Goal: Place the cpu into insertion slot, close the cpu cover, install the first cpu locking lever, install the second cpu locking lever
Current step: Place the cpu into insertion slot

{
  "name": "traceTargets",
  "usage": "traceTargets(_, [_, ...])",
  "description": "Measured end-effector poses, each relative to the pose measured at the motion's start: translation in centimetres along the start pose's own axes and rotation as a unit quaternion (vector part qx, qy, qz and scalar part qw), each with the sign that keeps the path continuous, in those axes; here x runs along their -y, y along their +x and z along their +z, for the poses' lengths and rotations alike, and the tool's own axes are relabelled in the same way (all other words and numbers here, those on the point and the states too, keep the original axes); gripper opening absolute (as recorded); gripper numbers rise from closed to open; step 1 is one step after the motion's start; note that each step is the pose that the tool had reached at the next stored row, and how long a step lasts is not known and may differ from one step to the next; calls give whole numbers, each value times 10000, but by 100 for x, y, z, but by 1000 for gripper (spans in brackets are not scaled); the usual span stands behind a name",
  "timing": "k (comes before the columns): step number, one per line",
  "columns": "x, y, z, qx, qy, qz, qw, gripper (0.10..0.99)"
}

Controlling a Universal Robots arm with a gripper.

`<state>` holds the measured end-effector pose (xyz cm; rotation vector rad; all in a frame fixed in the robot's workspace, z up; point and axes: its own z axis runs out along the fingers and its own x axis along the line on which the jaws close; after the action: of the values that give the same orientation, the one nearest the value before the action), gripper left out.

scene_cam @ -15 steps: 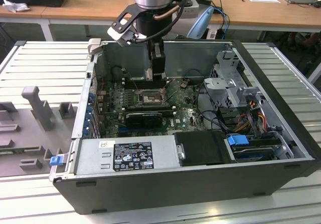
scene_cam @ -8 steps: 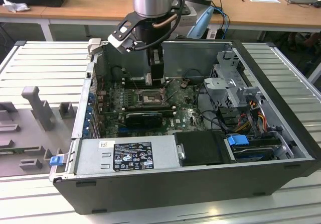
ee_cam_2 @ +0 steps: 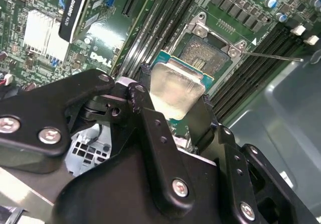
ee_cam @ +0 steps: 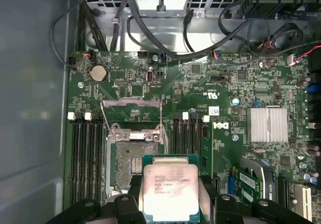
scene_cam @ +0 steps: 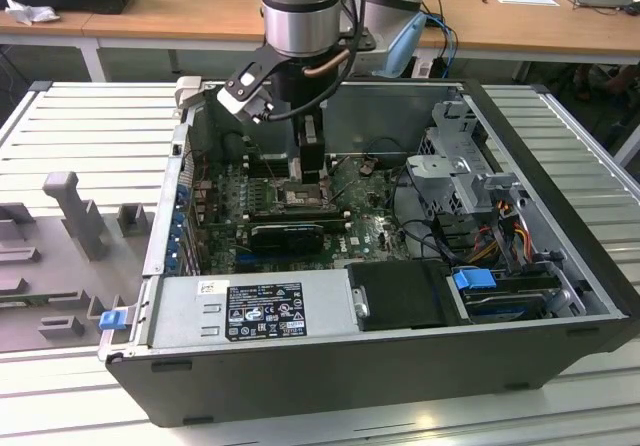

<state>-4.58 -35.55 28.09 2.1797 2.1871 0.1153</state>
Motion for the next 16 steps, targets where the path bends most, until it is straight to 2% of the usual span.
traceTargets(1, [4,-1,41,0,0,0,10000,529])
traceTargets(7, [19,10,170,0,0,0,10000,529])
traceTargets(11, [35,135,287,-2,-1,-17,10000,529])
traceTargets(16, [51,156,385,-4,0,-44,10000,529])
